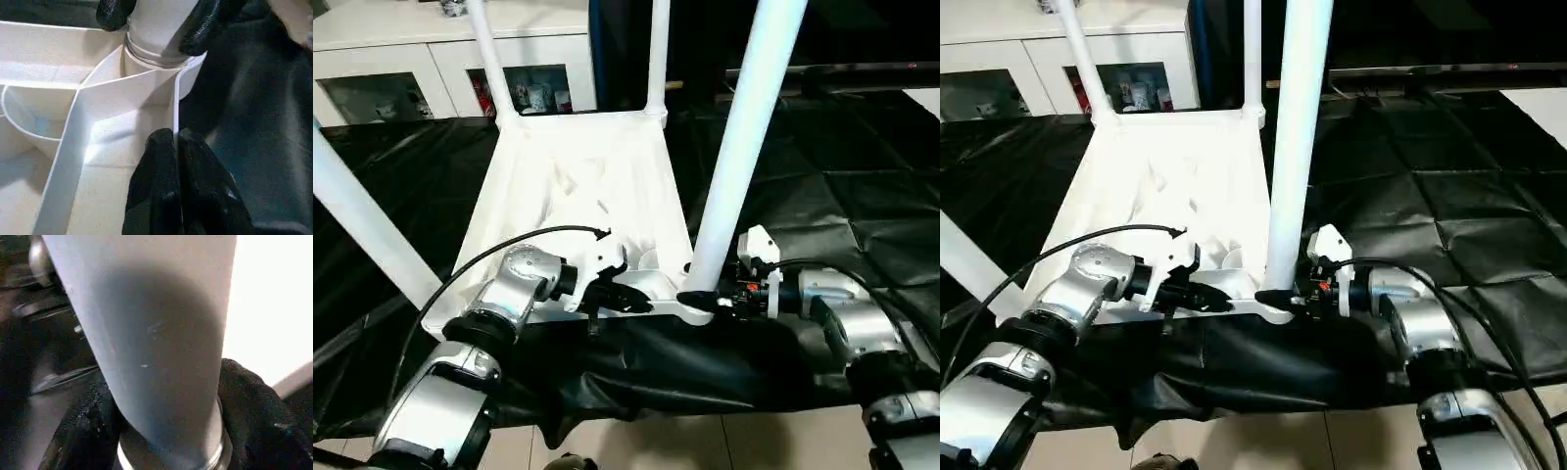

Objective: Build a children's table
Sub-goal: Rotate leg to tighten

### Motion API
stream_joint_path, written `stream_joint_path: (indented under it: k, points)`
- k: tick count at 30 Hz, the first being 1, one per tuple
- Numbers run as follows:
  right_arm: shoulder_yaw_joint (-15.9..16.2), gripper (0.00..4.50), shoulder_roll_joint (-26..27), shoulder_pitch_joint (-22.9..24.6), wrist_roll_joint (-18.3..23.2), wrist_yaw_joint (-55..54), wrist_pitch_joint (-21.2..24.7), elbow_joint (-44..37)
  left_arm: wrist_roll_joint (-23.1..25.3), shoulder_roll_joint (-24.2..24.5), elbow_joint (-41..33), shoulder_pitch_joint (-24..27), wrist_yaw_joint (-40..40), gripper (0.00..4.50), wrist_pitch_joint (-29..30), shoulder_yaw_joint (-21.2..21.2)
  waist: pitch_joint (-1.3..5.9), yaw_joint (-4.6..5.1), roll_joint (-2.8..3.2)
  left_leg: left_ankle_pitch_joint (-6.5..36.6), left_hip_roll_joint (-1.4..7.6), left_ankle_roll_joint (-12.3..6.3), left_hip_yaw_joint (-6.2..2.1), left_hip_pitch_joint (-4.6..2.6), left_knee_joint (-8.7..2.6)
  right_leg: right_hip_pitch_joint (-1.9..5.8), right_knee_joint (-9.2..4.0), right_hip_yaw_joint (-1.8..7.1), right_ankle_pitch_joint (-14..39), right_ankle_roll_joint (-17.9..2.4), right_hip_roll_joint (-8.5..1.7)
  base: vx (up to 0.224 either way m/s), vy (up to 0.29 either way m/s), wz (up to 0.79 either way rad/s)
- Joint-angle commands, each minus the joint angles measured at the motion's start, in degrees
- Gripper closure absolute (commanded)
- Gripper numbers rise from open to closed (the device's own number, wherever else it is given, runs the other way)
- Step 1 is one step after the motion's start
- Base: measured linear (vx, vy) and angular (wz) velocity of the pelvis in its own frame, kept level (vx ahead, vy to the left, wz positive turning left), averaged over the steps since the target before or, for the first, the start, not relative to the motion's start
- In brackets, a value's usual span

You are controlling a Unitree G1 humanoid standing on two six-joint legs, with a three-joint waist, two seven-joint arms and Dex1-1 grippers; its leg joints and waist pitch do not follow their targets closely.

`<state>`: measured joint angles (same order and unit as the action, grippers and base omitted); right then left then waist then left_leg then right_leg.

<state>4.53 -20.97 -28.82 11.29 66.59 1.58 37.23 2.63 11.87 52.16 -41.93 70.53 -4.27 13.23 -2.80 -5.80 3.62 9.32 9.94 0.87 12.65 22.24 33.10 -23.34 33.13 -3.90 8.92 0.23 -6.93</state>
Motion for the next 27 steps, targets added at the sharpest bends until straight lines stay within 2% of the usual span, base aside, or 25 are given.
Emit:
stream_joint_path:
  k: [1,3,4,5,7,8,11,14,16,18,19,20,22,24,26,27]
  points:
    - [0.09,2.03,3.11,-0.2,-2.34,-7.93,-2.27,2.48,-0.06,-2.37,2.49,-2.14,-8.89,4.5,0.0,-2.32,3.62,0.22,-1.3,18.49,3.4,-2.26,-1.93,-1.37,-4.13,1.95,-4.02,1.81,20.38,-12.92,-2.48,0.0,0.0,0.0]
    - [-1.12,2.03,6.19,-0.63,-3.49,-16.04,-3.25,5.63,0.89,-4.36,4.1,-3.4,-16.01,4.5,0.0,-2.95,3.51,0.77,-1.3,21.02,3.24,-0.53,-2.24,-1.62,-4.38,1.94,-4.49,1.7,23.88,-11.72,-2.59,0.0,0.0,0.0]
    - [-1.12,2.03,6.19,-0.63,-3.49,-16.04,-3.25,5.63,0.89,-4.36,4.1,-3.4,-16.01,4.5,0.0,-2.95,3.56,0.94,-1.32,21.46,3.24,-0.19,-2.38,-1.59,-4.39,2.01,-4.45,1.7,24.31,-11.49,-2.71,0.0,0.0,0.0]
    - [-2.22,2.03,8.77,-1.02,-3.85,-22.52,-3.15,7.65,1.44,-6.24,4.95,-4.11,-20.4,4.5,0.62,-3.14,3.46,1.4,-1.14,22.65,3.22,0.02,-2.43,-1.51,-4.62,1.96,-4.7,1.71,24.79,-10.71,-2.48,0.0,0.0,0.0]
    - [-3.73,2.03,12.77,-2.01,-4.95,-34.42,-2.38,10.91,2.08,-9.43,6.03,-5.08,-26.87,4.5,1.96,-3.36,3.4,2.14,-0.84,24.46,3.01,1.13,-2.56,-1.8,-4.66,1.64,-4.79,1.65,25.47,-10.68,-2.37,0.0,0.0,0.0]
    - [-3.89,2.03,13.36,-2.15,-5.13,-36.11,-2.06,11.21,2.2,-9.95,6.2,-5.24,-28.04,4.5,2.06,-3.38,3.37,2.59,-1.09,25.3,2.88,1.11,-2.55,-1.85,-4.63,1.58,-5.11,1.59,26.39,-10.23,-2.36,0.0,0.0,0.0]
    - [-3.35,2.03,16.09,-2.6,-5.59,-38.63,-1.84,11.45,2.73,-11.74,6.5,-5.42,-29.97,4.5,2.01,-2.67,3.45,2.75,-0.84,25.15,2.74,-0.27,-2.48,-1.68,-4.52,1.67,-5.32,1.62,26.15,-9.6,-2.31,0.0,0.0,0.0]
    - [-2.1,2.03,17.56,-2.93,-6.25,-37.16,-3.36,11.32,2.97,-12.46,6.97,-5.5,-29.94,4.5,1.07,-2.26,3.56,2.76,-0.93,24.15,2.72,-1.32,-2.38,-1.46,-4.47,1.78,-5.26,1.61,24.93,-9.71,-2.3,0.0,0.0,0.0]
    - [-2.05,1.49,17.99,-3.02,-5.41,-34.16,-4.77,10.67,3.37,-12.23,7.21,-5.33,-28.36,4.5,-0.51,-1.76,3.56,2.74,-0.79,24.09,2.73,-1.54,-2.38,-1.47,-4.46,1.79,-5.28,1.6,24.77,-9.84,-2.32,0.0,0.0,0.0]
    - [-1.53,1.49,16.73,-2.89,-4.69,-29.87,-4.69,9.3,3.24,-11.33,7.18,-5.15,-26.84,4.5,-1.2,-1.75,3.58,2.81,-1.03,24.09,2.78,-1.86,-2.35,-1.39,-4.51,1.86,-5.21,1.56,24.44,-9.92,-2.22,0.0,0.0,0.0]
    - [-1.53,1.26,16.73,-2.89,-4.69,-29.87,-4.69,9.3,3.24,-11.33,7.18,-5.15,-26.84,4.5,-1.2,-1.75,3.6,2.72,-0.89,24.01,2.83,-2.08,-2.35,-1.36,-4.48,1.93,-5.14,1.56,24.38,-10.02,-2.29,0.0,0.0,0.0]
    - [-0.9,1.17,15.53,-2.74,-4.67,-27.62,-4.49,8.49,3.4,-10.75,7.19,-5.11,-26.28,4.5,-1.41,-1.75,3.6,2.74,-1.1,23.65,2.84,-2.21,-2.26,-1.36,-4.45,1.89,-5.14,1.59,23.95,-10.18,-2.21,0.0,0.0,0.0]
    - [0.54,1.04,12.79,-2.05,-4.53,-23.01,-4.19,6.45,3.79,-9.87,7.16,-5.01,-25.89,4.5,-1.94,-1.68,3.7,2.48,-1.02,23.06,2.89,-2.56,-2.19,-1.4,-4.36,2.01,-5.04,1.59,23.18,-10.42,-2.23,0.0,0.0,0.0]
    - [0.63,1.04,12.61,-2.0,-4.51,-22.71,-4.16,6.3,3.81,-9.83,7.15,-5.0,-25.89,4.5,-1.98,-1.67,3.73,2.11,-1.03,21.29,2.98,-3.27,-2.02,-1.19,-4.26,2.13,-4.77,1.68,21.08,-11.01,-2.28,0.0,0.0,0.0]
    - [1.95,1.04,6.86,-0.43,-3.28,-13.66,-3.38,2.05,3.79,-8.46,6.87,-4.72,-23.83,4.5,-2.97,-1.49,3.61,1.83,-1.23,21.07,3.07,-4.0,-1.99,-1.22,-4.24,2.37,-4.82,1.51,21.43,-10.63,-2.1,0.0,0.0,0.0]
    - [1.95,1.04,6.6,-0.37,-3.18,-13.25,-3.3,1.86,3.77,-8.4,6.86,-4.7,-23.68,4.5,-3.0,-1.48,3.61,1.8,-1.23,20.87,3.05,-4.11,-1.98,-1.12,-4.19,2.43,-4.76,1.51,21.64,-10.69,-2.1,0.0,0.0,0.0]
